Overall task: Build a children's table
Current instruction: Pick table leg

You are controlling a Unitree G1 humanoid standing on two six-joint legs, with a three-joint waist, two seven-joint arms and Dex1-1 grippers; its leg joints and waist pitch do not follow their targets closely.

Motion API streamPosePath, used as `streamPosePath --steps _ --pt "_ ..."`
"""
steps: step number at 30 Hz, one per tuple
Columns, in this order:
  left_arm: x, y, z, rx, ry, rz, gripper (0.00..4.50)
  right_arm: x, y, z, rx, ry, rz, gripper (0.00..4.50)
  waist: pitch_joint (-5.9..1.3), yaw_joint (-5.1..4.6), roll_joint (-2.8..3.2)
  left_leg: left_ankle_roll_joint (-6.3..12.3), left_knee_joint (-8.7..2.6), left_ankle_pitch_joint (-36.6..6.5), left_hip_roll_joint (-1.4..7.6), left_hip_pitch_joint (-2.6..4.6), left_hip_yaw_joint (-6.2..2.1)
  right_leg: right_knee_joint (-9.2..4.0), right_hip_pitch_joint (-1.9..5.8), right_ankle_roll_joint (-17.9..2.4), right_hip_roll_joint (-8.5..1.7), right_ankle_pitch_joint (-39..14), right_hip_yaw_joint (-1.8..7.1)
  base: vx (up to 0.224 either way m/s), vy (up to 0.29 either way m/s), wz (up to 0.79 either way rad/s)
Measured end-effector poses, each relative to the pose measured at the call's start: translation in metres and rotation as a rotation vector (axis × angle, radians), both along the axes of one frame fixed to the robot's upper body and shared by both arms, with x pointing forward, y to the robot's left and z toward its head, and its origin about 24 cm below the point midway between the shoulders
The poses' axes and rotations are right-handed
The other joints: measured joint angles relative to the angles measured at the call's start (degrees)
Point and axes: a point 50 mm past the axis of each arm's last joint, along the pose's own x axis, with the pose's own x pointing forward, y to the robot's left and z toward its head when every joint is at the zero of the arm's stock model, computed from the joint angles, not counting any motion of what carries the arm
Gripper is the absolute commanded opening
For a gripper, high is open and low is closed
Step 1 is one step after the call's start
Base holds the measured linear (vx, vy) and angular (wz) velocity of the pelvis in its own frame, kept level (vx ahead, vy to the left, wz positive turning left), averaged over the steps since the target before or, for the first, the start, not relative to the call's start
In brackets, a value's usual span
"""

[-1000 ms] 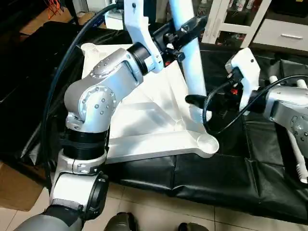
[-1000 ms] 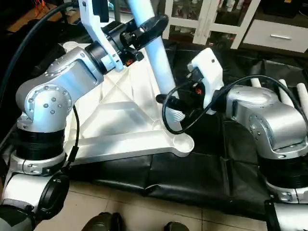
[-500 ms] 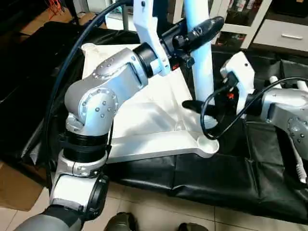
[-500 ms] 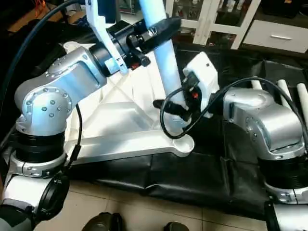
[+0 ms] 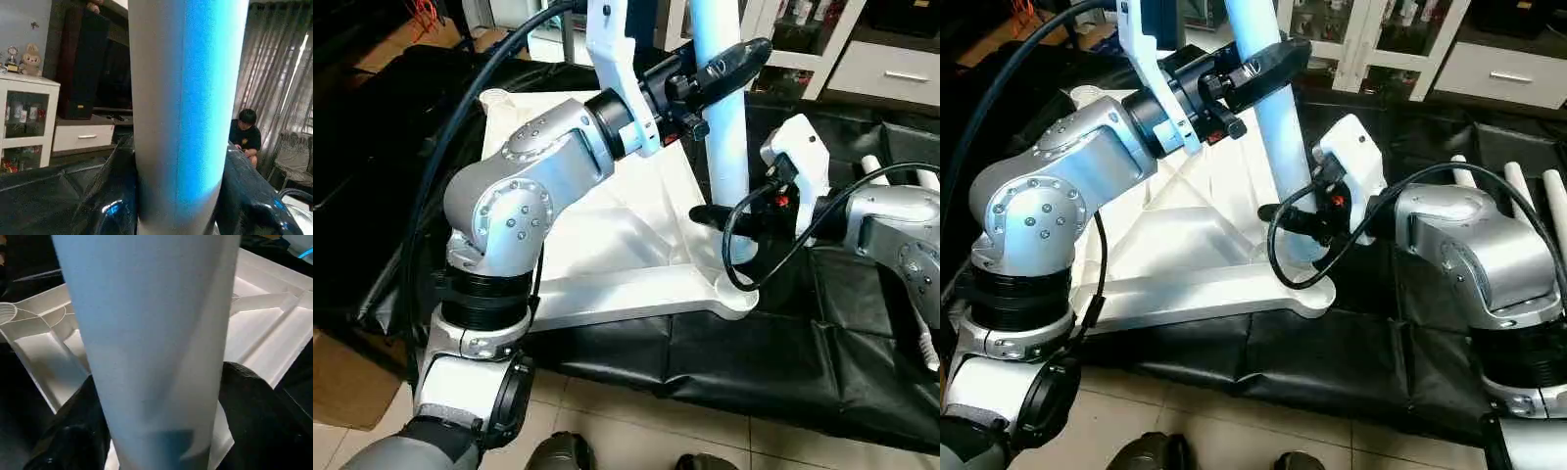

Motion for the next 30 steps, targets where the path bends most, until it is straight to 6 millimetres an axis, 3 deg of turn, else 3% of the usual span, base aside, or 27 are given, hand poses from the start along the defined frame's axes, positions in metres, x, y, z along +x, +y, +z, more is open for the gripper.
streamPosePath --steps 9,12,22,27,30 --pt "-0.001 0.000 0.000 0.005 -0.004 0.000 1.70 -0.003 0.002 -0.001 -0.002 -0.003 0.012 2.12 0.00 0.05 0.00 0.04 0.07 0.03 0.00 0.00 0.00 0.02 0.03 -0.10 0.00 0.07 0.01 0.000 0.000 0.00" --pt "-0.001 -0.001 -0.002 0.019 -0.004 0.004 2.40 -0.004 0.003 -0.005 0.007 0.006 0.010 2.01 0.00 -0.02 -0.01 0.05 0.10 0.03 0.00 0.00 0.00 0.02 0.03 -0.12 0.00 0.09 0.02 0.000 0.000 0.00" --pt "0.001 0.004 -0.002 0.009 -0.005 0.031 3.07 0.001 -0.006 -0.010 0.068 0.004 -0.123 1.91 -0.08 -0.02 0.12 0.05 0.14 0.05 0.00 0.00 0.00 0.04 0.04 -0.10 0.00 0.15 0.02 0.000 0.000 0.00" --pt "0.006 0.020 0.004 -0.065 -0.030 0.110 3.17 0.014 -0.026 -0.011 0.113 -0.049 -0.352 1.91 -0.13 -0.04 0.22 -0.01 0.13 0.09 0.00 0.00 0.00 0.02 0.03 -0.13 0.00 0.20 0.02 0.000 0.000 0.00" --pt "0.011 0.058 -0.010 -0.082 -0.025 0.321 3.17 0.011 -0.061 -0.003 0.172 -0.213 -0.553 1.91 -0.18 -0.04 0.31 -0.02 0.04 0.09 0.01 0.01 -0.01 -0.06 0.03 -0.11 0.02 0.19 -0.01 0.000 0.000 0.00"
